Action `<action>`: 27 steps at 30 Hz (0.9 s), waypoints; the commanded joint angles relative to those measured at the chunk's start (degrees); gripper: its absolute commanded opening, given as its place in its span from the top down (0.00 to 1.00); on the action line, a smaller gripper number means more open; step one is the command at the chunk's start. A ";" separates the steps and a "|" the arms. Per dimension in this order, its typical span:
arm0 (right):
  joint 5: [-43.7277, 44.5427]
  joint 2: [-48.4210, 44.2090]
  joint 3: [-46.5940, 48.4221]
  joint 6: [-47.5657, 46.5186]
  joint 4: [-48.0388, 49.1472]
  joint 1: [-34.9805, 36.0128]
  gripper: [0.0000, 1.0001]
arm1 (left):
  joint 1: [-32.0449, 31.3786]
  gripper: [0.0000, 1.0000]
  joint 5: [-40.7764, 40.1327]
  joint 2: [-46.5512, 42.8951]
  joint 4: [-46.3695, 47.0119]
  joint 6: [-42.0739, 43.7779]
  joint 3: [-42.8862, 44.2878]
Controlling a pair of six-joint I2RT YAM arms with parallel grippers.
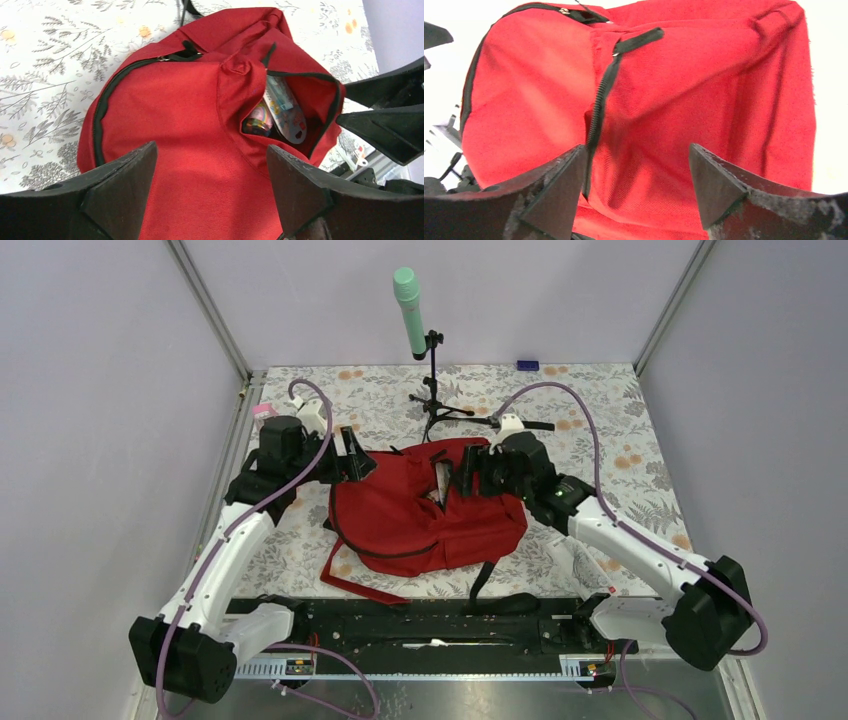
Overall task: Pack the student bag
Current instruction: Place the student bag at the center of the board, then adjust the student bag at the center of the board.
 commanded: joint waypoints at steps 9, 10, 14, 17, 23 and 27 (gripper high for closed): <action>8.49 -18.48 -4.51 -0.68 -20.26 -20.47 0.07 | -0.43 0.15 1.54 1.06 1.48 7.57 6.13; 10.55 -19.47 -5.20 -0.23 -22.65 -22.14 0.06 | -0.42 0.14 0.93 0.71 1.19 8.10 6.26; 14.57 -23.53 -9.07 4.70 -31.32 -32.45 0.02 | -0.39 0.12 -2.95 -1.23 0.64 10.14 4.53; 18.79 -27.52 -12.36 8.40 -34.31 -37.83 0.00 | -0.43 0.11 -3.58 -2.44 0.64 10.77 2.97; 23.96 -33.14 -18.00 15.91 -38.80 -46.26 0.00 | -0.43 0.10 1.29 -2.44 1.50 8.61 2.37; 26.72 -35.49 -20.11 20.17 -41.75 -50.40 0.00 | -0.41 0.10 4.28 -2.83 2.59 7.18 2.17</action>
